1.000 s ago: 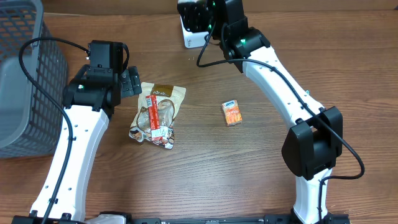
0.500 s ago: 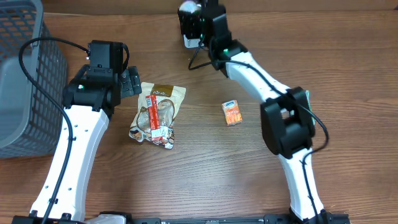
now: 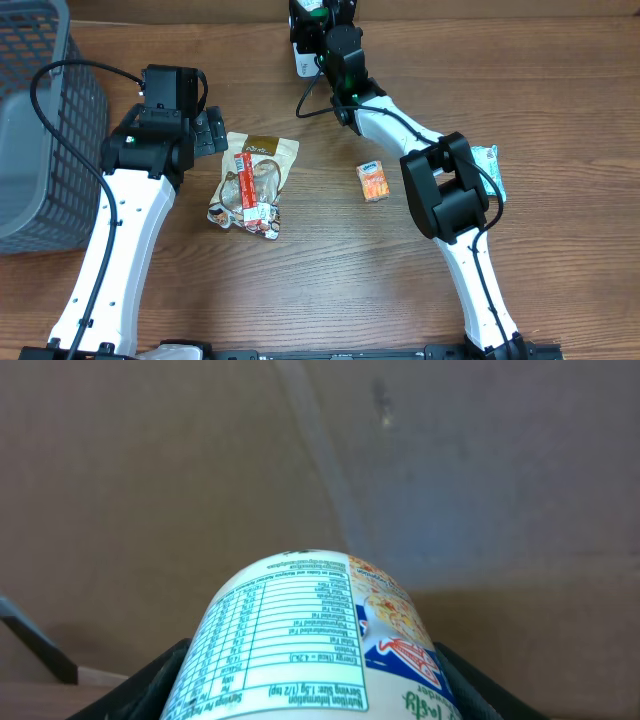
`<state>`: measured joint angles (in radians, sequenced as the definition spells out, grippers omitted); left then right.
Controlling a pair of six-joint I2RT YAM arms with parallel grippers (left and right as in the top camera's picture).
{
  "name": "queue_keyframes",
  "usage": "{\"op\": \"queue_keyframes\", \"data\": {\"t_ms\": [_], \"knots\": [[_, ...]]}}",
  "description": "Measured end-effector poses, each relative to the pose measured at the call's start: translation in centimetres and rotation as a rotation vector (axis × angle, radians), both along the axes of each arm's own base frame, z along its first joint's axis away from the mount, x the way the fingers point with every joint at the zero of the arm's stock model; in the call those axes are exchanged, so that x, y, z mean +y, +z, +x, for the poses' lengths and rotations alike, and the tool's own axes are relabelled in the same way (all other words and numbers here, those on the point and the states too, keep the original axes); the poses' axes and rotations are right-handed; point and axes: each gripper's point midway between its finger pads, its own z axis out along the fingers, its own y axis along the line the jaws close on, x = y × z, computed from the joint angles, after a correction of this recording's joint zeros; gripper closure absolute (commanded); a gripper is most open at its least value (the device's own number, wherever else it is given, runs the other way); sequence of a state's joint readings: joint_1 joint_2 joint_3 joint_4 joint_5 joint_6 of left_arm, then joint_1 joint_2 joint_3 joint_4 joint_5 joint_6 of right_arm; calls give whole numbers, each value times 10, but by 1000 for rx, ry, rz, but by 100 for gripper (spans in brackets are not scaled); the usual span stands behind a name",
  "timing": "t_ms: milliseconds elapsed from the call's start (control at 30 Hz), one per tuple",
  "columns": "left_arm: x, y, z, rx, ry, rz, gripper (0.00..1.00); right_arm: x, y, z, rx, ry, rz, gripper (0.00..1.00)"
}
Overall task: Scan the item barcode
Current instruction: 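Carry the jar up to the white scanner and hold it there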
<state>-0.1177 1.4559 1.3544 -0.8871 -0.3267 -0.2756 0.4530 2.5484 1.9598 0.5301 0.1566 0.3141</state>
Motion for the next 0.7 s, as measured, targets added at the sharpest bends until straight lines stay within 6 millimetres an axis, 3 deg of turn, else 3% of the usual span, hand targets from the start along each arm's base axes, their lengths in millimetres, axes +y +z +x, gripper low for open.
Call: {"op": "queue_keyframes", "data": {"t_ms": [300, 700], "knots": [[0, 0, 0, 0, 0, 0, 0, -1, -51, 4, 39, -13, -19, 96], [0, 0, 0, 0, 0, 0, 0, -14, -56, 9, 51, -35, -24, 96]]}}
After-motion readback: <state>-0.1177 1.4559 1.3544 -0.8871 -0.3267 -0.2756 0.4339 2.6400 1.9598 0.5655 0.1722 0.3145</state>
